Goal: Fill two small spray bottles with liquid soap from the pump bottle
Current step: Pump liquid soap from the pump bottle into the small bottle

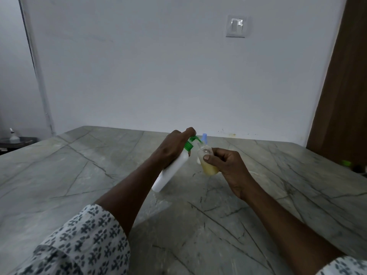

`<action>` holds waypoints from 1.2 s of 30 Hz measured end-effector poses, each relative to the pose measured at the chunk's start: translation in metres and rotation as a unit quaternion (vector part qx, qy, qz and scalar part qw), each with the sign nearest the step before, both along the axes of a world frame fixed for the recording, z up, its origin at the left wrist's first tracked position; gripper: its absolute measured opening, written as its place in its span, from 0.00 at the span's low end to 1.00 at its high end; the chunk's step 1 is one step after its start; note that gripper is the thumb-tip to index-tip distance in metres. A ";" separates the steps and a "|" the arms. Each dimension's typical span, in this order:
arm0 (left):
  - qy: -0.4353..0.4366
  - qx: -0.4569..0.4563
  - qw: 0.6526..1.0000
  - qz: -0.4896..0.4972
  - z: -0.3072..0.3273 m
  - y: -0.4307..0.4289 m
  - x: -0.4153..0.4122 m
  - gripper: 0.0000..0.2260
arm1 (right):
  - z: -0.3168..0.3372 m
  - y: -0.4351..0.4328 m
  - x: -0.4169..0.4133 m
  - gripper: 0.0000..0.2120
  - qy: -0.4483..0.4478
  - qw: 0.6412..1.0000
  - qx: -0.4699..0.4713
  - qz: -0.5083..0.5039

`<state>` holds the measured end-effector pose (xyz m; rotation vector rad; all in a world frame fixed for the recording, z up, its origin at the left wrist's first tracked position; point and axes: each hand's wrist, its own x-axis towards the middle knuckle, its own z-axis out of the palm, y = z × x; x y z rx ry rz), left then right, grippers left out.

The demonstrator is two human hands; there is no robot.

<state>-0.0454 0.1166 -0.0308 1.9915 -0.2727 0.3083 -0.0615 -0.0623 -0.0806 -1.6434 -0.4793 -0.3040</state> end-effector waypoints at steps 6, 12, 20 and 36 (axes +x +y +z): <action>-0.002 -0.006 1.000 -0.004 -0.001 0.001 0.002 0.27 | -0.001 0.001 0.000 0.11 -0.004 1.000 -0.005 -0.002; 0.002 0.003 1.000 -0.001 -0.003 0.001 0.003 0.27 | 0.002 -0.001 -0.001 0.10 -0.006 1.000 0.010 -0.002; -0.014 0.007 1.000 -0.005 -0.001 0.001 0.002 0.26 | 0.000 0.001 0.000 0.12 -0.012 1.000 -0.018 -0.005; -0.022 0.010 1.000 0.011 -0.001 0.000 0.000 0.25 | -0.001 0.001 0.000 0.13 -0.014 1.000 -0.025 -0.007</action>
